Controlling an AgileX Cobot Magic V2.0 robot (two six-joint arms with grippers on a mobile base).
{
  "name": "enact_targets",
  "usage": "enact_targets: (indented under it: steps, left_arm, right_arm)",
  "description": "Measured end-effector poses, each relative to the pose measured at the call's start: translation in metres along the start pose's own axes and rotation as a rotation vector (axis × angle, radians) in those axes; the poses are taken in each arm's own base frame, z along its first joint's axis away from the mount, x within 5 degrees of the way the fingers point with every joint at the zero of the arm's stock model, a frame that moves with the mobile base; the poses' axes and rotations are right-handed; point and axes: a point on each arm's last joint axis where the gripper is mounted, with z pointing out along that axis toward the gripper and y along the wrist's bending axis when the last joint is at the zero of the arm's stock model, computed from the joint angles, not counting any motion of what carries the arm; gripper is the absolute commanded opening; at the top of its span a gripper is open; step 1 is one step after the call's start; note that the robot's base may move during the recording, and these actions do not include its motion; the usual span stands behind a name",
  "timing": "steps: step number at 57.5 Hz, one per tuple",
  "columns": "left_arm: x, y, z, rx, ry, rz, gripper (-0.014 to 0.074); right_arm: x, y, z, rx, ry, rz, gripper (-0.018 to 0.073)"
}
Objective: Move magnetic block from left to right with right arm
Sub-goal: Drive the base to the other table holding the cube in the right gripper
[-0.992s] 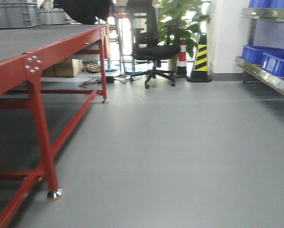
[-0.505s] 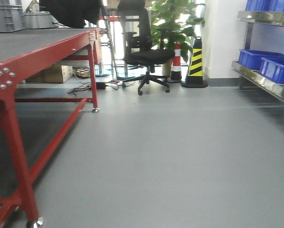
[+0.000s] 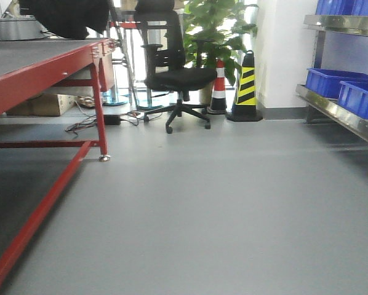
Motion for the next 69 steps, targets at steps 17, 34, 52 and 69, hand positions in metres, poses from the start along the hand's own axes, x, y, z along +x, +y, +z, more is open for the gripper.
enact_targets:
  steps: [17, 34, 52, 69]
  left_arm:
    - [0.0000, 0.0000, 0.0000, 0.000, 0.000, 0.000, -0.0126]
    - [0.0000, 0.0000, 0.0000, 0.000, 0.000, 0.000, -0.0126]
    - [0.0000, 0.0000, 0.0000, 0.000, 0.000, 0.000, -0.0126]
    - [0.0000, 0.0000, 0.0000, 0.000, 0.000, 0.000, -0.0126]
  right_arm:
    - [0.0000, 0.0000, 0.0000, 0.000, 0.000, 0.000, 0.0296]
    - [0.0000, 0.0000, 0.0000, 0.000, 0.000, 0.000, 0.0296]
    - [0.0000, 0.0000, 0.0000, 0.000, 0.000, 0.000, 0.0296]
    - [0.0000, 0.0000, 0.0000, 0.000, 0.000, 0.000, 0.0296]
